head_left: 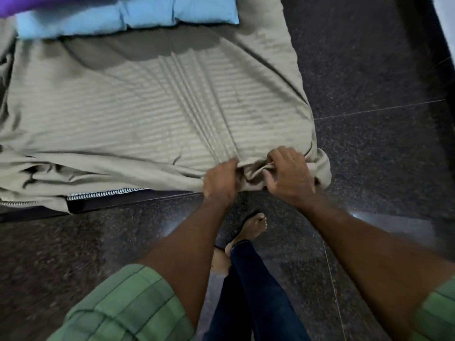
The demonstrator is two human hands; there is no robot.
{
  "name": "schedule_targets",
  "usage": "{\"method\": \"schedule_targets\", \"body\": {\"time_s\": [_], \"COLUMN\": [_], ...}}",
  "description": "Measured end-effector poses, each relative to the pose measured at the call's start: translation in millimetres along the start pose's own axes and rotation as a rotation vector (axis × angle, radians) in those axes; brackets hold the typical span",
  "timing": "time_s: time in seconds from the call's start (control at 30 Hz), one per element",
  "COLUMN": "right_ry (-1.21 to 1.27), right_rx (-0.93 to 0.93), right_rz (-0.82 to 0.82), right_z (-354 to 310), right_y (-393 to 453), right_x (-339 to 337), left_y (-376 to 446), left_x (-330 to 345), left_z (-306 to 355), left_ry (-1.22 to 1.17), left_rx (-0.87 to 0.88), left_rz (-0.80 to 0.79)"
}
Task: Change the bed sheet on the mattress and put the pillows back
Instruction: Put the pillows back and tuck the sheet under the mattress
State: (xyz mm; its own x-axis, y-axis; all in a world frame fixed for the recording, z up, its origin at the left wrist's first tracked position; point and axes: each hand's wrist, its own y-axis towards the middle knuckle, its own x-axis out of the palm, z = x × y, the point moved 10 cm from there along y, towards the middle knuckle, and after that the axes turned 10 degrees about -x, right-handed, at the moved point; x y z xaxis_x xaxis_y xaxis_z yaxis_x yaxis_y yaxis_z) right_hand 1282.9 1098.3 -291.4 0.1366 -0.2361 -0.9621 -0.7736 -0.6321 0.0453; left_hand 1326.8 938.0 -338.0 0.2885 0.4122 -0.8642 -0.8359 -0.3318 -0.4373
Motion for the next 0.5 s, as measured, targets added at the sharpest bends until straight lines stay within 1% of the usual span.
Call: {"method": "schedule_targets", "body": {"time_s": [0.07, 0.1, 0.17, 0.2, 0.23, 0.27, 0.3, 0.37, 0.4, 0.43, 0.47, 0.5], "right_ry": [0.063, 0.042, -0.051, -0.087, -0.106, -0.106, -0.081, -0.057, -0.063, -0.077, -0.088, -0.084], "right_rx": [-0.032, -0.064, -0.150, -0.176, -0.170, -0.111, 0.011, 0.323, 0.429, 0.448, 0.399, 0.311], "right_rz": [-0.091, -0.163, -0.286, -0.306, -0.305, -0.296, -0.266, -0.187, -0.159, -0.132, -0.094, -0.040], "right_z": [-22, -32, -42, -41, -34, -25, -9, 19, 23, 18, 6, -14], "right_y": [2, 4, 8, 11, 15, 18, 19, 18, 16, 20, 28, 38], "right_x": [20, 34, 56, 61, 61, 57, 51, 32, 28, 26, 23, 20], "left_y": [-10, -13, -18, -20, -25, -30, -31, -26, -22, -18, -14, -10], "left_x": [18, 20, 13, 7, 0, -6, -12, -24, -30, -39, -45, -51], "left_z": [6, 3, -6, -12, -19, -30, -45, -81, -97, -110, -119, -124], "left_ry": [-0.049, -0.091, -0.134, -0.109, -0.044, 0.020, 0.077, 0.180, 0.223, 0.245, 0.256, 0.256], "left_rx": [0.041, 0.058, 0.126, 0.178, 0.229, 0.264, 0.260, 0.158, 0.095, 0.037, -0.002, -0.028], "left_rz": [-0.129, -0.155, -0.127, -0.075, -0.021, 0.041, 0.086, 0.170, 0.216, 0.259, 0.282, 0.289]}}
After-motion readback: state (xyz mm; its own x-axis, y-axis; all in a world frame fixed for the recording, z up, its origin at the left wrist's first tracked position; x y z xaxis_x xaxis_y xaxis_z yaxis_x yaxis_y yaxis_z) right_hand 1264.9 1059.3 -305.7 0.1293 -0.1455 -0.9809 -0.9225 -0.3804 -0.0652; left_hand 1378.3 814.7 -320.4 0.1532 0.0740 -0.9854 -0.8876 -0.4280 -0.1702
